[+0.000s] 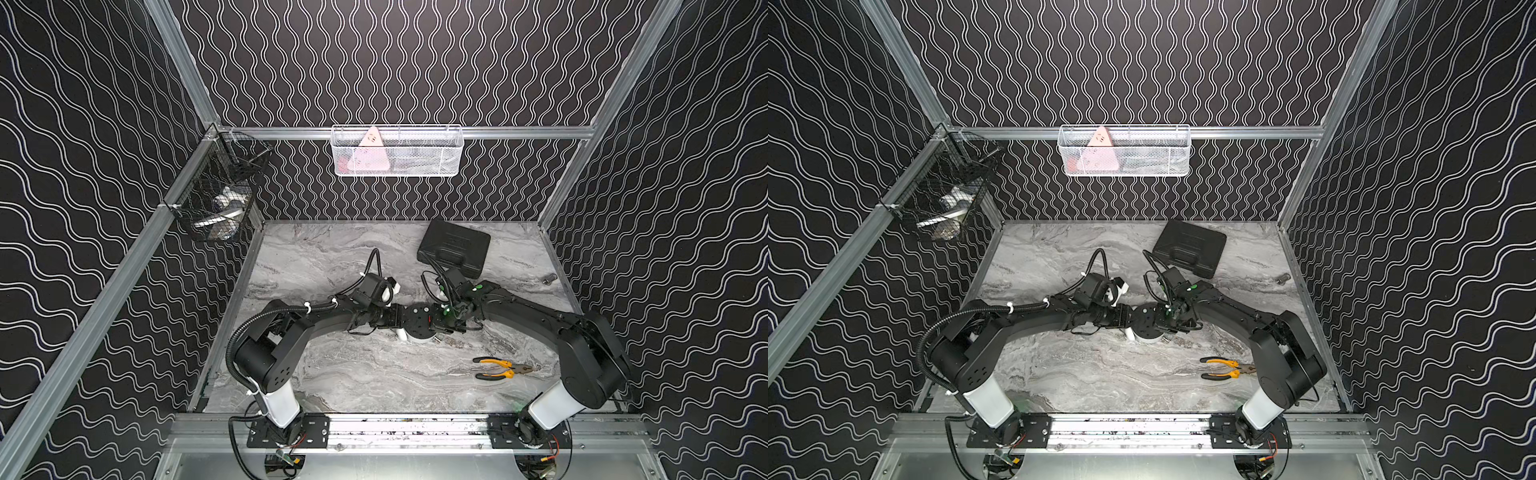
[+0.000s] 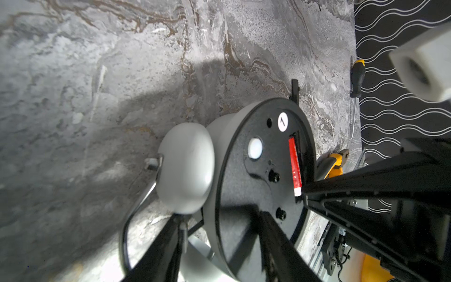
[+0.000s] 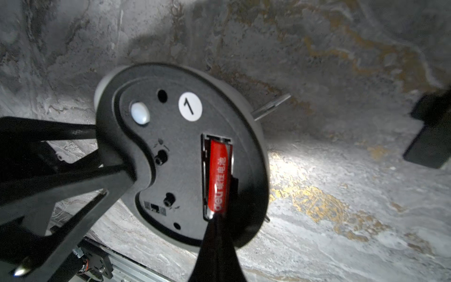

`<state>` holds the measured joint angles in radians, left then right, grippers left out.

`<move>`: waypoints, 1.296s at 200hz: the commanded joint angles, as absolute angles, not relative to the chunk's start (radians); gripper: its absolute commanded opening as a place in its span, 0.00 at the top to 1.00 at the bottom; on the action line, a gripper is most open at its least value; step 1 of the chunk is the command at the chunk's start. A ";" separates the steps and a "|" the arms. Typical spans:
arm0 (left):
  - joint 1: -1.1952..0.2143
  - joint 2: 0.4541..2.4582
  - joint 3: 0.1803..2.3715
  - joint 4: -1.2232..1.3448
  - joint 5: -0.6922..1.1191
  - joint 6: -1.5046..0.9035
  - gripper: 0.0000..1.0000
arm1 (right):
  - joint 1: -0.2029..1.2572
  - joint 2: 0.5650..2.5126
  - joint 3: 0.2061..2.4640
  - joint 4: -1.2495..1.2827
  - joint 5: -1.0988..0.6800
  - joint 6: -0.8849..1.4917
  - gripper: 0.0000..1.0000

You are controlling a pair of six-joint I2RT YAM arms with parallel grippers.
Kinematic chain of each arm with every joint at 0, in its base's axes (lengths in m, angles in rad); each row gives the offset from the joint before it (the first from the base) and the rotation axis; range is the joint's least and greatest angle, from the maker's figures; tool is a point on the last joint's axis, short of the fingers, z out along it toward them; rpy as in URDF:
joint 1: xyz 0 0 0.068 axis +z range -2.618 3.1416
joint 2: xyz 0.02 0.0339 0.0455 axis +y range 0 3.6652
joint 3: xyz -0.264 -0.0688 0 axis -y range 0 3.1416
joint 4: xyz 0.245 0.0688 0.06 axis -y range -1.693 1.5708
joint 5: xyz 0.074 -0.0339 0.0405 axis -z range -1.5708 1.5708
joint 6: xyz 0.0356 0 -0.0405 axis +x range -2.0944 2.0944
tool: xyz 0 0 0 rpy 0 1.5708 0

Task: Insert the battery into the alarm
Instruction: Install the battery in the alarm.

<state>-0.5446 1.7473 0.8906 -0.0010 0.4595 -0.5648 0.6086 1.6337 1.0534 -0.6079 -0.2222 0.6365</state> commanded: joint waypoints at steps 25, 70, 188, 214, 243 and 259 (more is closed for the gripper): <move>-0.547 1.782 0.873 -0.257 0.301 -0.487 0.50 | 0.605 1.732 1.115 -0.646 -0.166 0.650 0.99; -0.548 1.765 0.870 -0.261 0.277 -0.495 0.50 | 0.605 1.729 1.126 -0.652 -0.193 0.637 0.99; -0.546 1.746 0.871 -0.268 0.253 -0.507 0.49 | 0.605 1.657 1.102 -0.589 -0.183 0.643 0.98; -0.547 1.744 0.870 -0.265 0.255 -0.508 0.49 | 0.604 1.681 1.096 -0.597 -0.172 0.640 0.98; -0.547 1.741 0.868 -0.260 0.258 -0.509 0.49 | 0.604 1.699 1.083 -0.588 -0.176 0.640 0.98; -0.546 1.738 0.866 -0.258 0.254 -0.513 0.49 | 0.604 1.678 1.082 -0.562 -0.202 0.636 0.98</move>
<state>-0.5476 1.7237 0.8837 0.0017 0.4217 -0.5514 0.6010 1.6810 1.0943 -0.5766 -0.2054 0.6430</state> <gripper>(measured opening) 0.512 0.049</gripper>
